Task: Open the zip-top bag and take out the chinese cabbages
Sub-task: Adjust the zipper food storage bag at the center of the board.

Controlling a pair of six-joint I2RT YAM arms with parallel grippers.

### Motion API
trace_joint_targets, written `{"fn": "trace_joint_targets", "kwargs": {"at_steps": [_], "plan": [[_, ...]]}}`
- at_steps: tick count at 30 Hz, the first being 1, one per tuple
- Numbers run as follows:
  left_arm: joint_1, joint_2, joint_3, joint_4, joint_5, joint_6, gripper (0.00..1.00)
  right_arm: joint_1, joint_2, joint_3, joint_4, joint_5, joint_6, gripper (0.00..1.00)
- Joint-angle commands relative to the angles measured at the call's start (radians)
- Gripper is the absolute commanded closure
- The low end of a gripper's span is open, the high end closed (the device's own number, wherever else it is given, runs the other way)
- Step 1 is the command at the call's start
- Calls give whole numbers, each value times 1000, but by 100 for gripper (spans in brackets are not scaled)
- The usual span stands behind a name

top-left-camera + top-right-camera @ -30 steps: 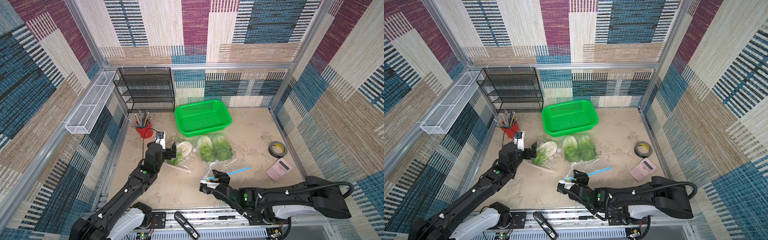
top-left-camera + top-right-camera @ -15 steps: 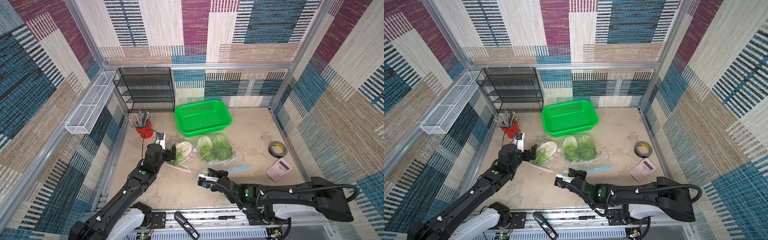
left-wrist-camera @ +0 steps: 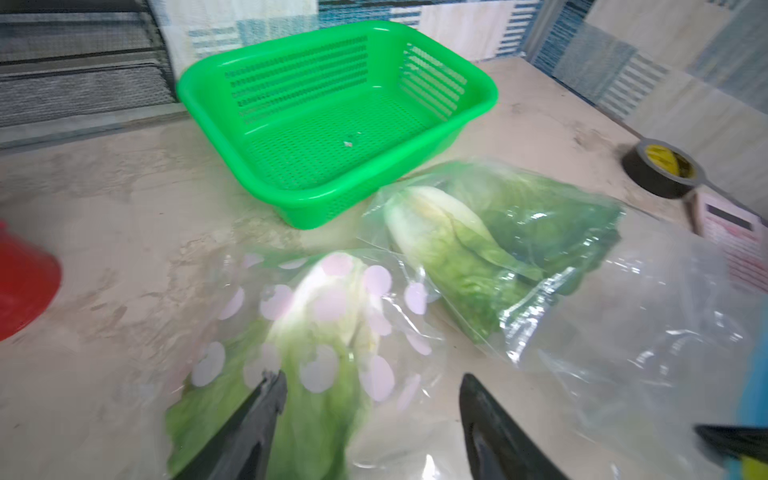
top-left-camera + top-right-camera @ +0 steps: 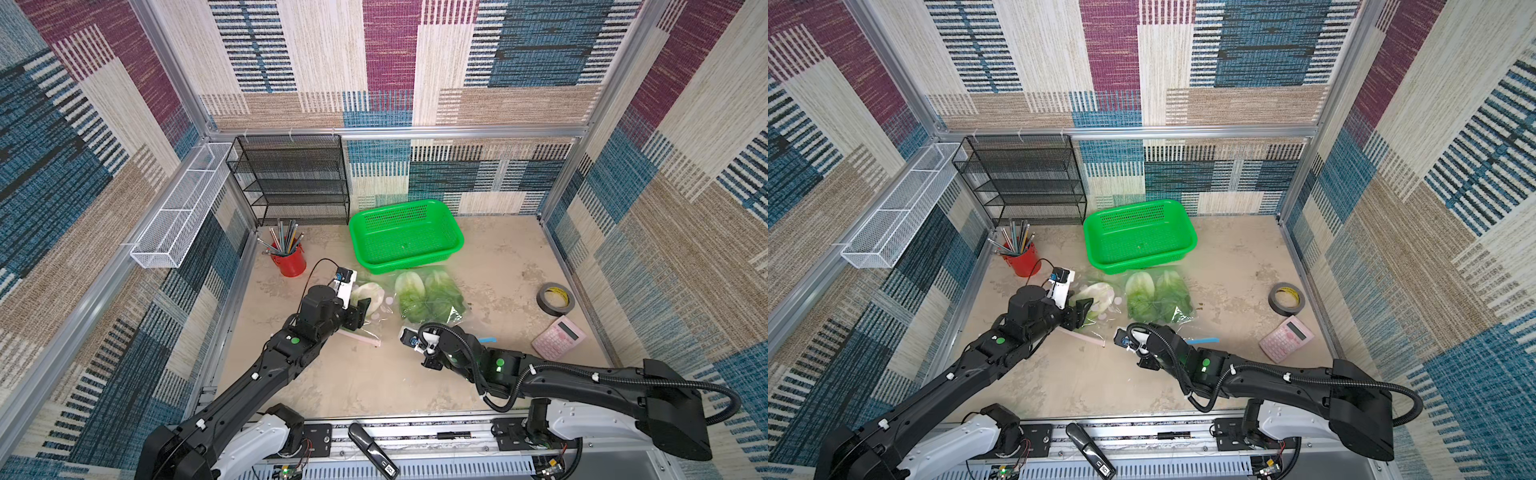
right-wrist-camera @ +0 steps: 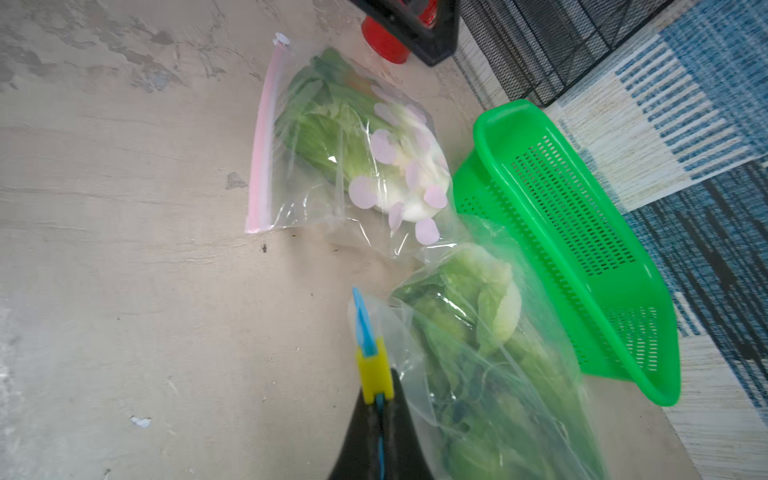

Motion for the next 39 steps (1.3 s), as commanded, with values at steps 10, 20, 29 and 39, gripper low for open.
{"fn": "trace_joint_targets", "kwargs": {"at_steps": [10,20,29,39], "plan": [[-97,-2,-68,165,355,99,32,-189,-88,27,4,-293,89,96],[-157,136,24,244,403,144,26,-276,-109,32,-2,-443,105,96],[-162,240,90,297,442,185,40,-308,-118,40,-29,-503,105,95],[-164,277,106,311,468,219,58,-340,-115,53,-37,-531,107,95]]}}
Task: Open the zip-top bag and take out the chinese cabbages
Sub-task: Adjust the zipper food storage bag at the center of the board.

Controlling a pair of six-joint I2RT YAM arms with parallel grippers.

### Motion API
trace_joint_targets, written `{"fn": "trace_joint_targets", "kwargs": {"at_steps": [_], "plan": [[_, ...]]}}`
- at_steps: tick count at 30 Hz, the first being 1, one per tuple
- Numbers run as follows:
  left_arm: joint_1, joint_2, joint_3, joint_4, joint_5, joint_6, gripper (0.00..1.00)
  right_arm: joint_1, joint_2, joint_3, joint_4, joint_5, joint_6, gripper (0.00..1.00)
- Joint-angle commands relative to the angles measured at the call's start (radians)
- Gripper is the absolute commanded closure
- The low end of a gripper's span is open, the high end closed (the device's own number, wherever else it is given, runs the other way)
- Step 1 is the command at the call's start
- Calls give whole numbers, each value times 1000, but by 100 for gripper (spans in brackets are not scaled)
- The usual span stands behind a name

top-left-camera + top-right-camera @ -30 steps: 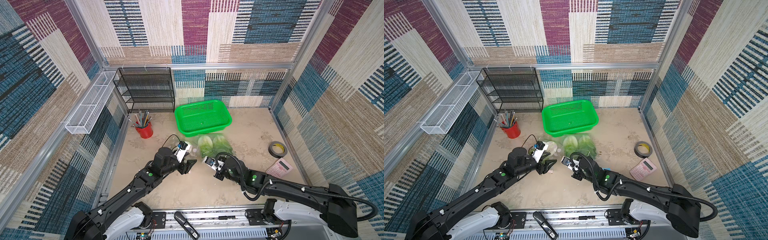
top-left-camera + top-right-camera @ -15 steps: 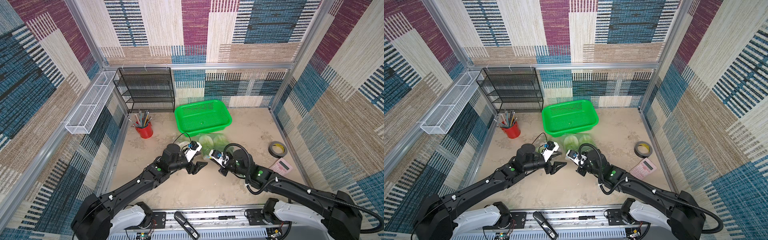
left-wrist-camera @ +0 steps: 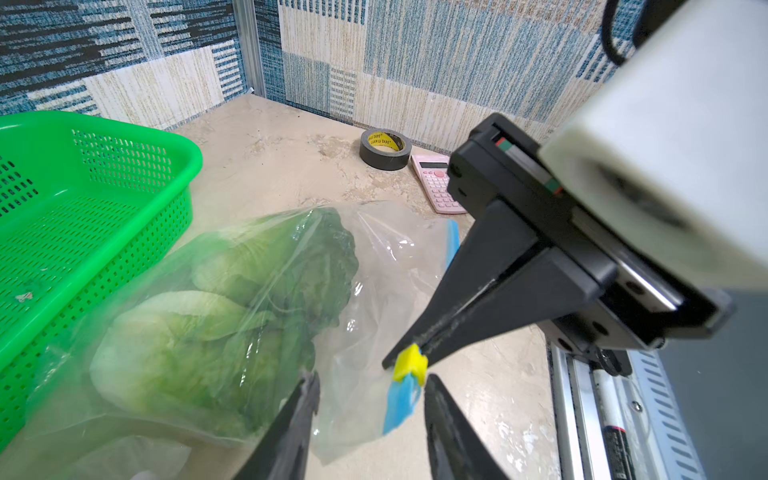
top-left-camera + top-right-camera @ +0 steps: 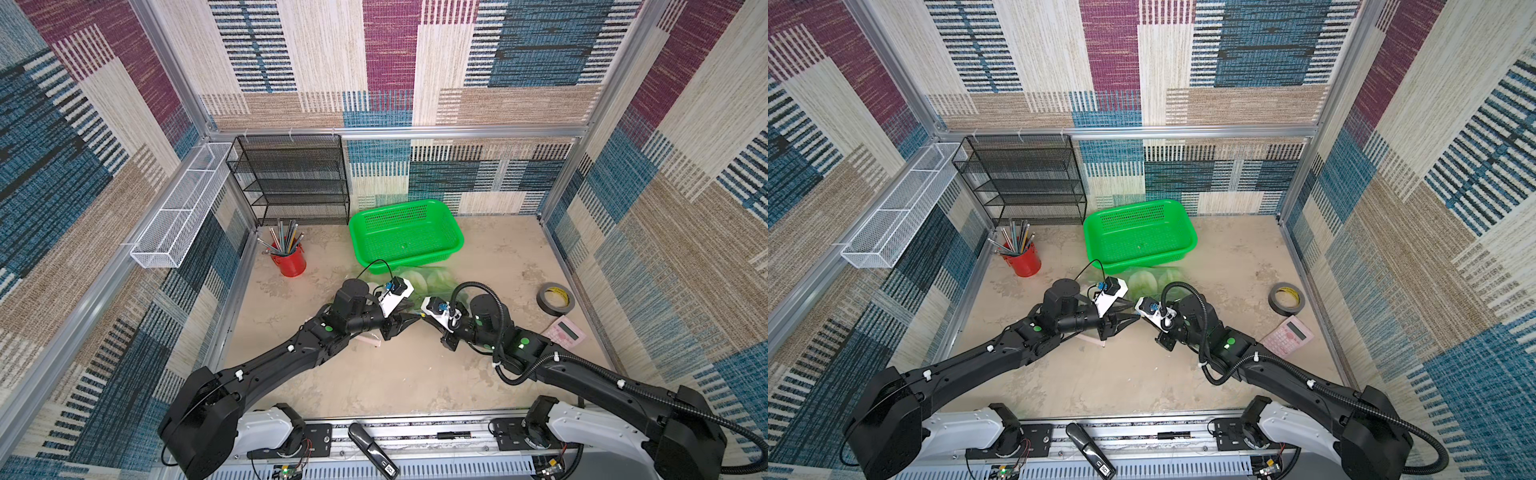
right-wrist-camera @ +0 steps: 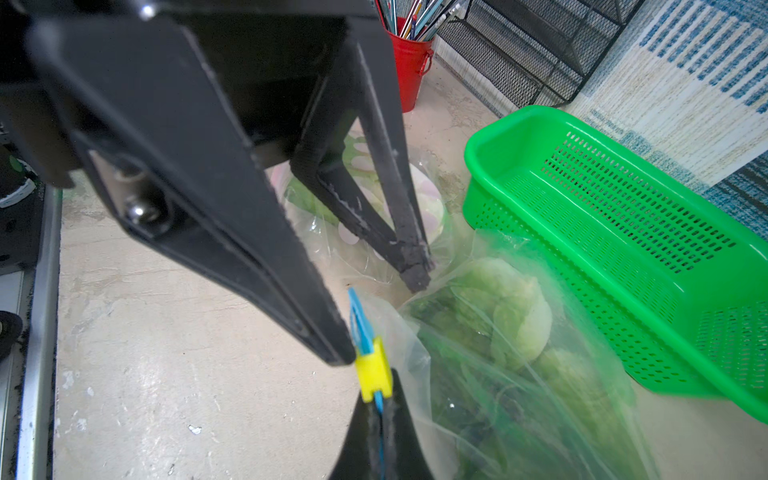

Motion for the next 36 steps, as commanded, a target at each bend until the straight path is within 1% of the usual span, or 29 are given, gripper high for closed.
{"fn": "trace_joint_targets", "kwargs": {"at_steps": [1,3,17,24,28,29,32,34,36], "plan": [[0,8,12,32,28,35,60,-8,2,16,23,-31,13,95],[0,14,12,39,32,36,66,-14,5,19,23,-38,15,95],[0,8,8,55,35,34,83,-31,25,34,5,-55,4,95],[0,0,0,67,36,29,90,-38,19,37,-4,-58,4,94],[1,-3,-8,86,37,20,90,-39,24,41,-8,-76,5,94],[0,-2,-7,93,40,16,92,-41,27,43,-10,-78,4,94],[1,2,-7,115,51,4,97,-41,35,51,-18,-82,4,90],[0,8,-9,129,52,-2,100,-40,30,56,-17,-80,7,85],[0,14,-10,138,51,-7,100,-40,24,60,-15,-78,10,79]]}}
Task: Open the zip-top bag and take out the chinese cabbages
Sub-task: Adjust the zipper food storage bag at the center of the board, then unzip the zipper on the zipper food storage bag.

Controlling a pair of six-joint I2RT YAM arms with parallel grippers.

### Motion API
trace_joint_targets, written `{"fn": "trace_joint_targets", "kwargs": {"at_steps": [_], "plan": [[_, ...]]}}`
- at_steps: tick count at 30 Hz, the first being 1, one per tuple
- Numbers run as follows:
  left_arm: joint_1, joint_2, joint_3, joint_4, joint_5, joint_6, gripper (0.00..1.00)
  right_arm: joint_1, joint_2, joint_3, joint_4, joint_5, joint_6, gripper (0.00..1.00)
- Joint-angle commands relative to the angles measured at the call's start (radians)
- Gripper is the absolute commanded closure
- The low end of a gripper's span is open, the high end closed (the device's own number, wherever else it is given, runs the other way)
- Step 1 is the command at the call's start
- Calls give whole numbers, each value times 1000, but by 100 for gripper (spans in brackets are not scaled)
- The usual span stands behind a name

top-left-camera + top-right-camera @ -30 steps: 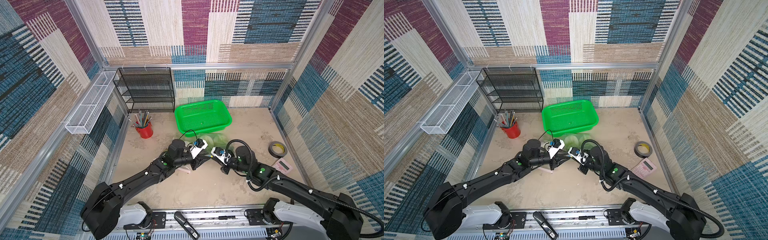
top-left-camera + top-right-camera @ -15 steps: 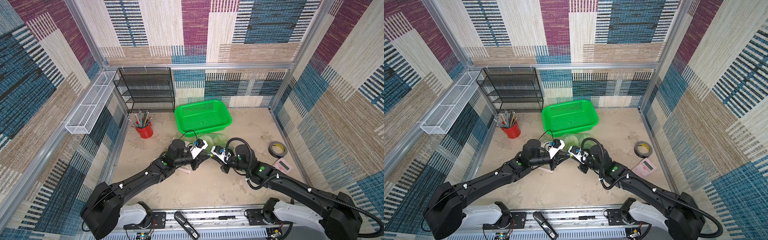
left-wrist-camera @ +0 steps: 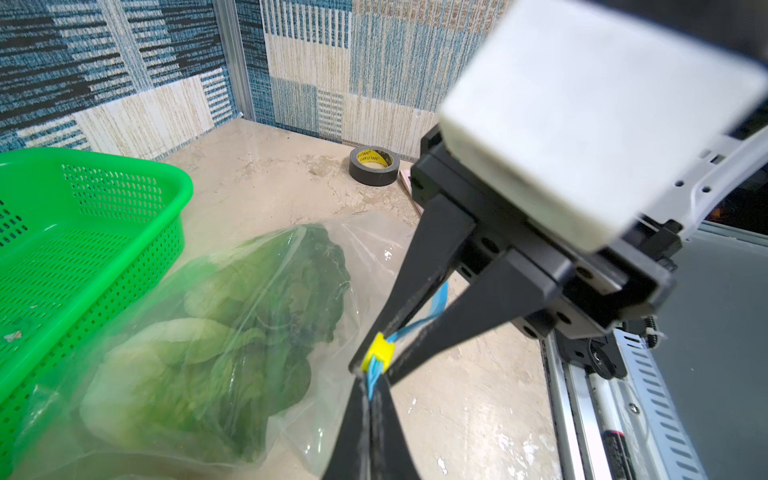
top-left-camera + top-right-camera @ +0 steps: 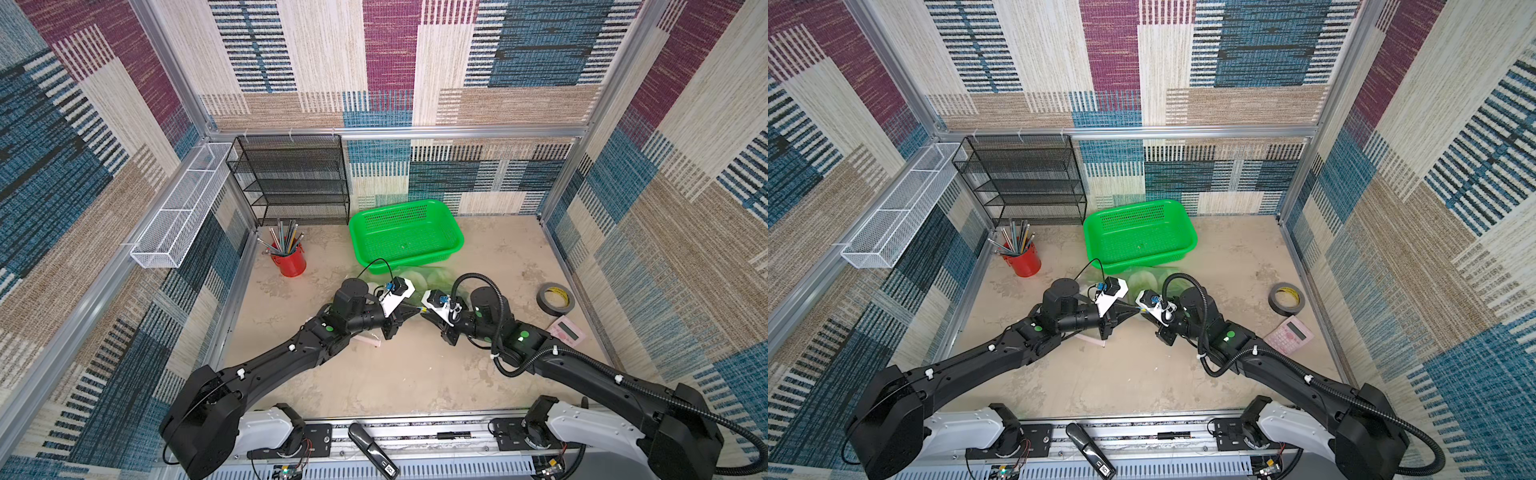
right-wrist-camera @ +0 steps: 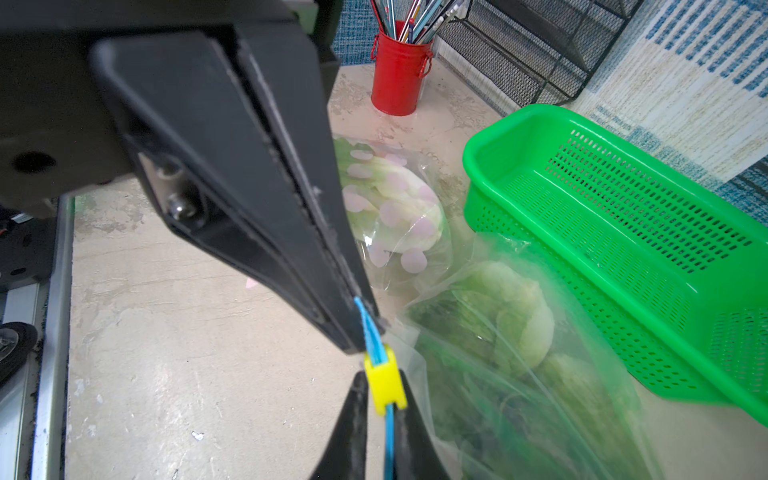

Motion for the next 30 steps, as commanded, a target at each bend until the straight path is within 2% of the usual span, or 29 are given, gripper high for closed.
{"fn": "trace_joint_targets", "kwargs": {"at_steps": [1,3,7,18,30], "plan": [[1,7,-4,74,17,-15,100,1,-10,16,8,-11,8,77],[1,12,-7,84,17,-21,100,1,-17,19,3,0,4,72],[1,16,-14,102,17,-27,100,1,-24,27,-17,9,-9,71],[2,20,-22,99,16,-9,100,1,1,80,-107,-29,-66,75],[1,16,-23,85,-18,-1,100,1,-6,90,-155,-7,-118,78]]}}
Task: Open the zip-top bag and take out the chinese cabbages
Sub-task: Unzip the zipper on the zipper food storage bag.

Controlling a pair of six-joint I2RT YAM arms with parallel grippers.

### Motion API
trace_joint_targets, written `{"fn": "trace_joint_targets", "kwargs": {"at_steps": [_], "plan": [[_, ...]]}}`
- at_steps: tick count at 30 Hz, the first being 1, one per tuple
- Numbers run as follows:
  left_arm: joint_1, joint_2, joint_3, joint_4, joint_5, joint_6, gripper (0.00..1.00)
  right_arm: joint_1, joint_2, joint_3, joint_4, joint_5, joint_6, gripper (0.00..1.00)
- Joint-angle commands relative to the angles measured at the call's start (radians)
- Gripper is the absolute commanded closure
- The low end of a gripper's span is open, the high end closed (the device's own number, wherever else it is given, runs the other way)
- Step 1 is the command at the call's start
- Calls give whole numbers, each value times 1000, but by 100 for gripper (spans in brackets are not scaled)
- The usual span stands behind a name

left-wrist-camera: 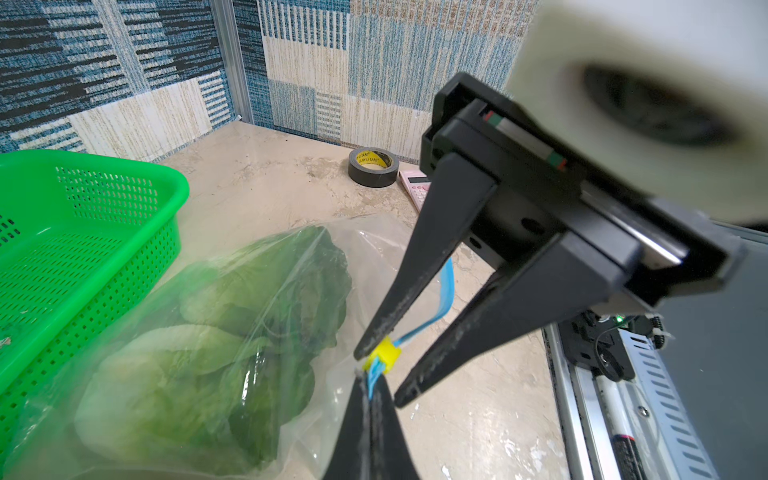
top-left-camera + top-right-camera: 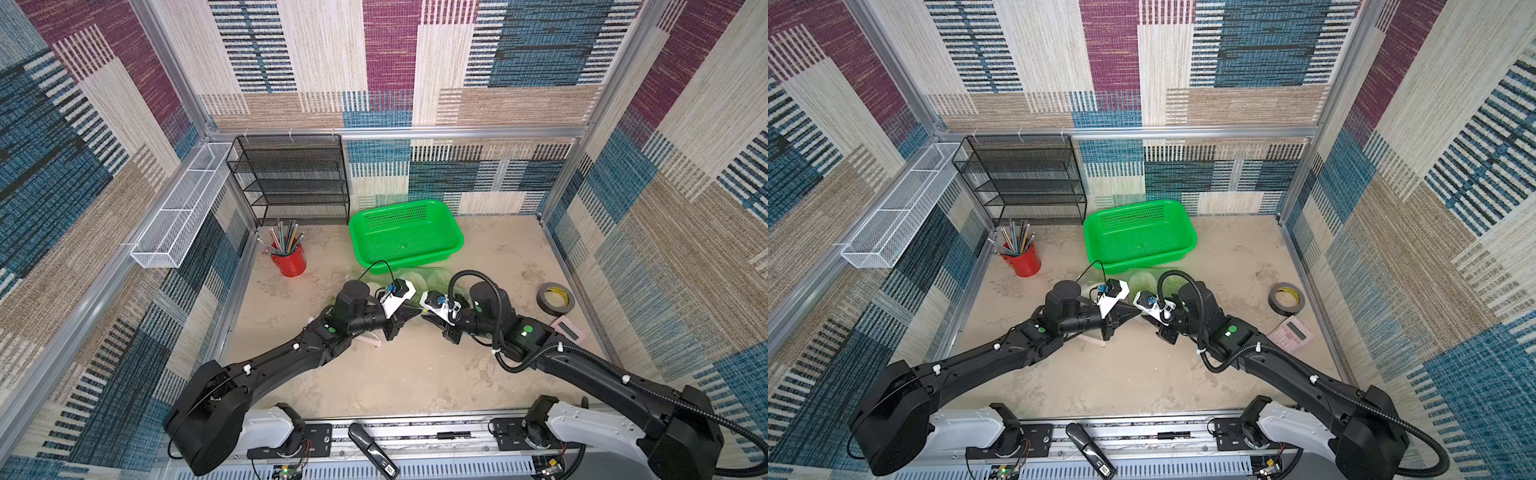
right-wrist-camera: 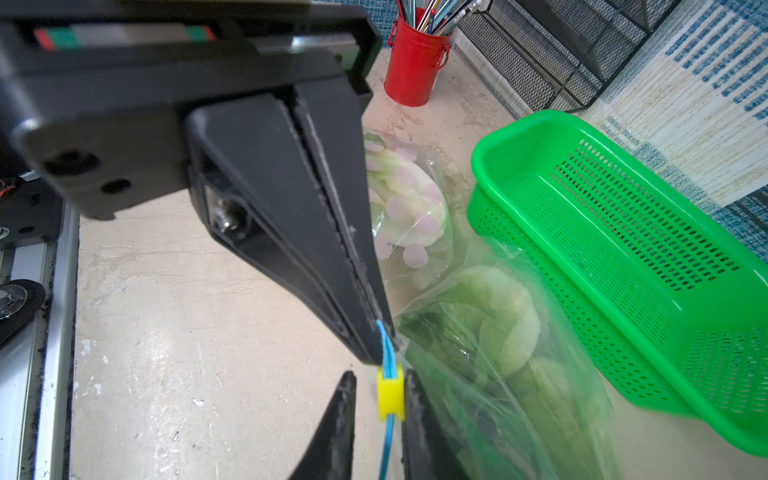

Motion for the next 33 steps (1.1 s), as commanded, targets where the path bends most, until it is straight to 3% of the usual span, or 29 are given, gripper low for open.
{"fn": "trace_joint_targets", "kwargs": {"at_steps": [1,33], "plan": [[2,-6,3,24,-18,8,100,0,-7,8,-5,3,-19,78],[-5,17,18,-6,-38,21,100,1,24,32,-22,35,-28,87]]}}
